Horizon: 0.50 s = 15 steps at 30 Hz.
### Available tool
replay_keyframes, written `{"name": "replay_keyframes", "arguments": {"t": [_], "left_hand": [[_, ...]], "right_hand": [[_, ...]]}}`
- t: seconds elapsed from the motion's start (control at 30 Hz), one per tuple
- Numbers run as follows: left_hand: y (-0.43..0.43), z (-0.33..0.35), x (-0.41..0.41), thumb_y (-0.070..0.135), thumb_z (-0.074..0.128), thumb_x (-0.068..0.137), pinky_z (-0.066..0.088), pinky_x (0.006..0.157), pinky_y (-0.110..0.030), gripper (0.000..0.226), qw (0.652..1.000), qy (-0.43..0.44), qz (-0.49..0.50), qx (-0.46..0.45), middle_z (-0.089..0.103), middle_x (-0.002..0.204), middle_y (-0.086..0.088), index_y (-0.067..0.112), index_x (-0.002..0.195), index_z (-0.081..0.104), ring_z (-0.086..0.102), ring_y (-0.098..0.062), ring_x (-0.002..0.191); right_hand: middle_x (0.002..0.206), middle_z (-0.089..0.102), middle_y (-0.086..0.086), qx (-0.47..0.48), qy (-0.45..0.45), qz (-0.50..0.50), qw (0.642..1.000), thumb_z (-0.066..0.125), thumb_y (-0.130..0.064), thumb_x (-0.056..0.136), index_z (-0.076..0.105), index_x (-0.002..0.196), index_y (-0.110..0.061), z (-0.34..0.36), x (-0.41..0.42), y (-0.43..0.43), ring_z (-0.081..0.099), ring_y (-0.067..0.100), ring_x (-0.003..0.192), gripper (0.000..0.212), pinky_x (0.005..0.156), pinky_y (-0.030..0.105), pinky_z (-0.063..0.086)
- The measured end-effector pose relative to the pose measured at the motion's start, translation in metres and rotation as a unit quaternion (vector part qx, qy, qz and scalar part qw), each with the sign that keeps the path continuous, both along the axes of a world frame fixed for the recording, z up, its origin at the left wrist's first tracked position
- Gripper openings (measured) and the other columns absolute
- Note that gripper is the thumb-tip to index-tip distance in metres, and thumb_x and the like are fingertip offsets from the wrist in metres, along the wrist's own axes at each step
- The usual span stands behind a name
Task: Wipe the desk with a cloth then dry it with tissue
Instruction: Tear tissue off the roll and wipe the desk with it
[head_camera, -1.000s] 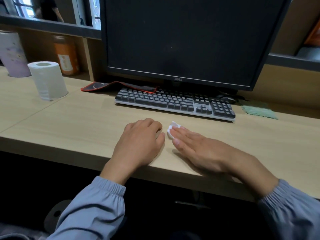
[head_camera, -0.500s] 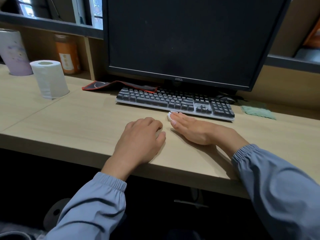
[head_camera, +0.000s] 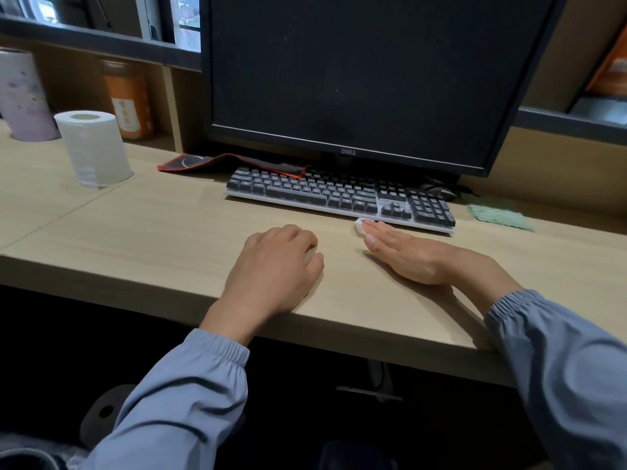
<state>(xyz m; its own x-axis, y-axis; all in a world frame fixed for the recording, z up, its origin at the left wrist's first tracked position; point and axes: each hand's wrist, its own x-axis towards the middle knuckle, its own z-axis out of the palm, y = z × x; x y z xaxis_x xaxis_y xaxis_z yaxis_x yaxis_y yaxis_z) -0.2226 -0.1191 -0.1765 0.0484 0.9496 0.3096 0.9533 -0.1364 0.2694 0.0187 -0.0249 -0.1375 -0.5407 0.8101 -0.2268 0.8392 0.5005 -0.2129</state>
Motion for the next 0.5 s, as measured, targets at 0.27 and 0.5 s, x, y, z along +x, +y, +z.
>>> {"name": "replay_keyframes", "arguments": {"t": [0.27, 0.5], "left_hand": [[-0.001, 0.002, 0.001, 0.046, 0.036, 0.107, 0.032, 0.115, -0.042, 0.043, 1.000, 0.000, 0.002, -0.005, 0.056, 0.145, 0.009, 0.029, 0.142, 0.055, 0.050, -0.015, 0.132], [-0.001, 0.002, 0.001, 0.046, 0.036, 0.107, 0.032, 0.114, -0.042, 0.043, 1.000, 0.000, 0.002, -0.006, 0.056, 0.145, 0.009, 0.029, 0.141, 0.056, 0.050, -0.016, 0.132]], "right_hand": [[0.165, -0.011, -0.030, -0.011, 0.020, -0.001, 1.000, 0.009, -0.066, 0.104, -0.004, 0.162, -0.044, 0.001, 0.002, -0.006, -0.014, -0.011, 0.146, 0.063, 0.115, 0.022, -0.005], [0.166, -0.009, -0.028, -0.017, 0.011, -0.012, 1.000, 0.011, -0.064, 0.105, 0.000, 0.163, -0.040, 0.009, 0.003, -0.032, -0.013, -0.014, 0.140, 0.064, 0.114, 0.022, -0.004]]}}
